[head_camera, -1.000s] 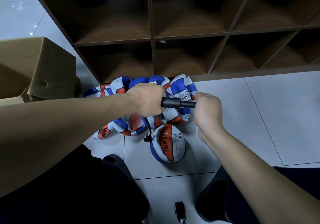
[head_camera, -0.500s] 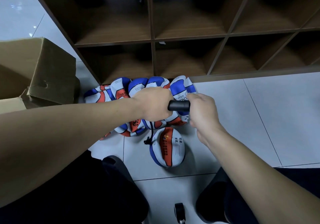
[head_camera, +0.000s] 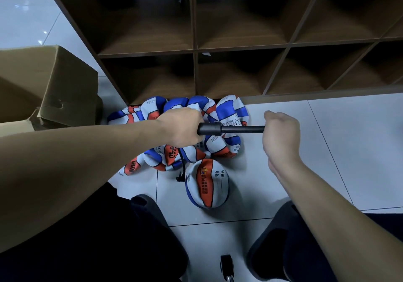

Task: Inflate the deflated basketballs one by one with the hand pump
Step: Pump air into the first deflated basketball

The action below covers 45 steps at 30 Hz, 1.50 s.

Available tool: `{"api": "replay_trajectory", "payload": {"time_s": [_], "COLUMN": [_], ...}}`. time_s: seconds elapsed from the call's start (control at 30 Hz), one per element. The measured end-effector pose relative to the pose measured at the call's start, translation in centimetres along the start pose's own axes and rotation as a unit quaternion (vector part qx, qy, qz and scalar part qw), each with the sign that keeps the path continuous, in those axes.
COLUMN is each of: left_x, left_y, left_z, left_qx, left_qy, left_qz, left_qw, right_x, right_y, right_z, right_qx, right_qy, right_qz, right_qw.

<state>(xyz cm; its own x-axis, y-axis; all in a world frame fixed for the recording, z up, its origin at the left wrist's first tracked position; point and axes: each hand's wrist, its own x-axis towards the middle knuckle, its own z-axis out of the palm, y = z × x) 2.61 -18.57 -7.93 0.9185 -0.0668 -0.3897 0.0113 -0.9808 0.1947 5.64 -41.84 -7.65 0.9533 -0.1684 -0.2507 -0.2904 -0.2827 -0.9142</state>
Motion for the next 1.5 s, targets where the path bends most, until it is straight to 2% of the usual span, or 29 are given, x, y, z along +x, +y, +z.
{"api": "replay_trajectory", "payload": {"time_s": [0.17, 0.5, 0.77, 0.87, 1.1, 1.23, 1.5], "left_x": [0.0, 0.0, 0.3, 0.4, 0.0, -0.1, -0.3], "left_y": [1.3, 2.8, 3.2, 2.8, -0.8, -0.5, 1.3], "left_z": [-0.3, -0.3, 0.2, 0.3, -0.4, -0.1, 0.2], "left_qx": [0.022, 0.037, 0.017, -0.005, -0.005, 0.022, 0.024], "left_qy": [0.026, 0.033, 0.036, 0.03, -0.012, -0.012, 0.015], "left_qz": [0.017, 0.041, 0.049, 0.044, -0.002, -0.019, -0.003], "left_qw": [0.999, 0.998, 0.998, 0.999, 1.0, 1.0, 1.0], "right_x": [-1.5, -2.8, -2.3, -0.8, 2.2, 1.6, -1.1], "right_y": [0.2, 1.0, 0.5, 0.1, 0.0, 0.5, 0.4], "right_z": [1.2, 3.1, 3.3, 2.2, -1.1, -0.3, 1.9], "right_qx": [-0.013, -0.005, -0.029, -0.045, -0.018, -0.026, -0.029], "right_qy": [0.006, -0.012, -0.067, -0.09, -0.016, -0.016, -0.039], "right_qz": [-0.033, -0.035, -0.029, -0.001, 0.09, 0.068, 0.018], "right_qw": [0.999, 0.999, 0.997, 0.995, 0.996, 0.997, 0.999]}}
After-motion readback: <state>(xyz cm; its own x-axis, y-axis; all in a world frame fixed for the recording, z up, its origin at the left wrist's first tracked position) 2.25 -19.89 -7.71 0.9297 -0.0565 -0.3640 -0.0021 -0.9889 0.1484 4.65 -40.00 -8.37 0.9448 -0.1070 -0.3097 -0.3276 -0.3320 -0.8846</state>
